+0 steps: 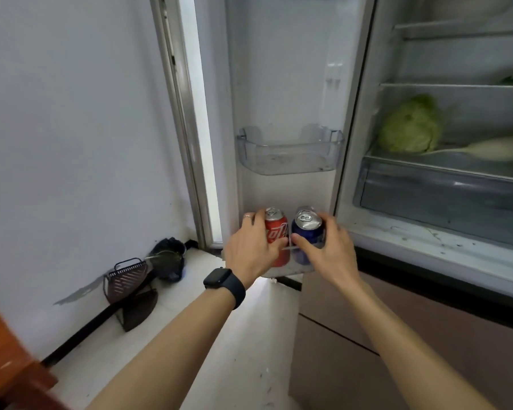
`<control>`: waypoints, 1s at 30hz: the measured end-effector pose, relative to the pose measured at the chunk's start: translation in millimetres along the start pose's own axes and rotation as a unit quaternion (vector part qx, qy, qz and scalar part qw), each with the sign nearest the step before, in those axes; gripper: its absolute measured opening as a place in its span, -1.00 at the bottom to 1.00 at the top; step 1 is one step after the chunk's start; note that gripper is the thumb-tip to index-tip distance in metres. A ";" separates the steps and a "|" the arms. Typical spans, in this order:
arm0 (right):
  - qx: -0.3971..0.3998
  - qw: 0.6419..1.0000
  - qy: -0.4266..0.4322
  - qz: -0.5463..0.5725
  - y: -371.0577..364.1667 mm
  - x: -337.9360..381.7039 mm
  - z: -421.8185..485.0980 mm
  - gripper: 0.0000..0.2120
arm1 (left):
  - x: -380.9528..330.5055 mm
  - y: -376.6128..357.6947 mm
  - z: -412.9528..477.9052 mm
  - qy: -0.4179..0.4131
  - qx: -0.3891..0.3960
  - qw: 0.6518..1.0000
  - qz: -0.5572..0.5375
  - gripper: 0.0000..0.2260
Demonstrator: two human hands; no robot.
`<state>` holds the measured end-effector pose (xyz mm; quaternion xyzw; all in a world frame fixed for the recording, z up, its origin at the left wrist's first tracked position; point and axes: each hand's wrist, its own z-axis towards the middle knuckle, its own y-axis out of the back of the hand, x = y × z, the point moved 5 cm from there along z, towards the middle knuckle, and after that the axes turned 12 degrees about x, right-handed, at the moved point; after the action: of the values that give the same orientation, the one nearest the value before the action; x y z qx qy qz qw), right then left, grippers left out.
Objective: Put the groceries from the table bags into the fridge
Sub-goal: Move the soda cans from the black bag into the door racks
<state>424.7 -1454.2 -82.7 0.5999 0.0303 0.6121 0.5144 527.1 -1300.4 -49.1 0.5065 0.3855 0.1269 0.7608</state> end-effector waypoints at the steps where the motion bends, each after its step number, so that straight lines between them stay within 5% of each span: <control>1: -0.011 1.000 0.003 -0.009 0.5 -0.6 -0.1 -0.31 | 0.0 -0.6 0.6 0.003 0.003 1.000 0.000 -0.39; 5: -0.023 0.996 0.012 -0.083 5.7 -3.9 6.3 -0.27 | -1.3 -3.7 0.8 0.005 0.007 1.000 -0.008 -0.46; 16: 0.028 0.999 -0.003 0.044 -4.6 -6.2 7.6 -0.29 | 8.0 -5.2 6.9 -0.009 0.052 0.994 -0.091 -0.42; 30: -0.019 0.994 0.003 0.103 -13.4 -0.3 -49.8 -0.36 | 26.4 -2.4 -34.2 -0.080 0.030 0.994 -0.065 -0.37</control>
<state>394.5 -1419.2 -105.5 0.5876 -0.0420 0.6645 0.4598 519.9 -1263.1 -69.8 0.5112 0.3590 0.0244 0.7806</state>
